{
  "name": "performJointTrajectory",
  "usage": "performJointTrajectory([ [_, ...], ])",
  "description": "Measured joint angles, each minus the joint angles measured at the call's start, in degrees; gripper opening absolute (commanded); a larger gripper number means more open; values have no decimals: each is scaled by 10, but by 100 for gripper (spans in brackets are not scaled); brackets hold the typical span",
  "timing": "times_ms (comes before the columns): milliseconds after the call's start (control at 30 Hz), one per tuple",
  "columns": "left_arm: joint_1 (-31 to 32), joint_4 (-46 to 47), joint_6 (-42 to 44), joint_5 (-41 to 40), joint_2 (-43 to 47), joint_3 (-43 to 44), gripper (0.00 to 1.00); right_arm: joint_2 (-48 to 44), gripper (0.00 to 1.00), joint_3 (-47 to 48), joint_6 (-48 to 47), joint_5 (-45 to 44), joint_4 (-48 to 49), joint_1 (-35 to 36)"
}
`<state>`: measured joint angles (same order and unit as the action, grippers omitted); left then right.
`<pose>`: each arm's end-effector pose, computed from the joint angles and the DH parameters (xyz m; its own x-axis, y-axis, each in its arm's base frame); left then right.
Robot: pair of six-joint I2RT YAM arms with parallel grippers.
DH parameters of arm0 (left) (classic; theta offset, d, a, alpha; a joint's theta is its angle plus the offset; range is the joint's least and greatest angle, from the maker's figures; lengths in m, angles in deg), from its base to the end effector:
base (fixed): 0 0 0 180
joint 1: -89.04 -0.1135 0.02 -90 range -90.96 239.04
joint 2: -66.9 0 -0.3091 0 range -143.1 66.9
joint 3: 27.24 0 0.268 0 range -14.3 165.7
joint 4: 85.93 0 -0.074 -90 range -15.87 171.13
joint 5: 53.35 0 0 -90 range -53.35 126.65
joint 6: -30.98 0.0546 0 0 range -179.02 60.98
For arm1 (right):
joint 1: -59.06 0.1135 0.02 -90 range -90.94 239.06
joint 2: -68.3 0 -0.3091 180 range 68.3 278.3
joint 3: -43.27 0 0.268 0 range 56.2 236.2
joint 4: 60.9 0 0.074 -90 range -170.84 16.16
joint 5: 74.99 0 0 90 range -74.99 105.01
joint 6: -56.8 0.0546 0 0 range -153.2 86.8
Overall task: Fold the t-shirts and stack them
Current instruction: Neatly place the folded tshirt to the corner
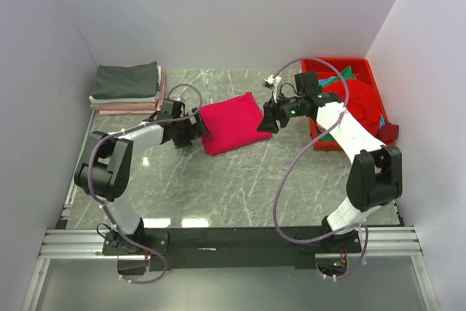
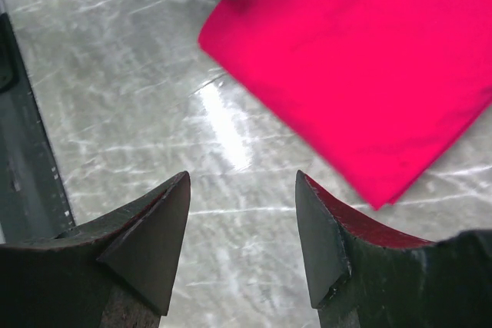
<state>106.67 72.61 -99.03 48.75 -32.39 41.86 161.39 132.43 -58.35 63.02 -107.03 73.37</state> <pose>0.3592 -0.1262 0.1839 -0.8425 -0.3919 -0.3695 -0.1588 0.8363 -0.5248 0.3533 0.1320 0.3190 -0.4057 -0.3969 -0.8233 -0.8839 0.3995 0.2430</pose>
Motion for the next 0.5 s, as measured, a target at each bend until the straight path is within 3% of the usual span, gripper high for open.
performJointTrajectory([
  [133, 4, 37, -46, 21, -23, 10, 94, -30, 64, -32, 2, 10, 0, 0],
  [167, 7, 43, -59, 27, -34, 17, 88, -34, 64, -37, 3, 12, 0, 0],
  [400, 23, 79, -138, 46, -111, 87, 83, -39, 63, -47, 9, 24, -2, 0],
  [500, 26, 98, -159, 48, -127, 95, 64, -39, 63, -47, 11, 25, -3, 0],
])
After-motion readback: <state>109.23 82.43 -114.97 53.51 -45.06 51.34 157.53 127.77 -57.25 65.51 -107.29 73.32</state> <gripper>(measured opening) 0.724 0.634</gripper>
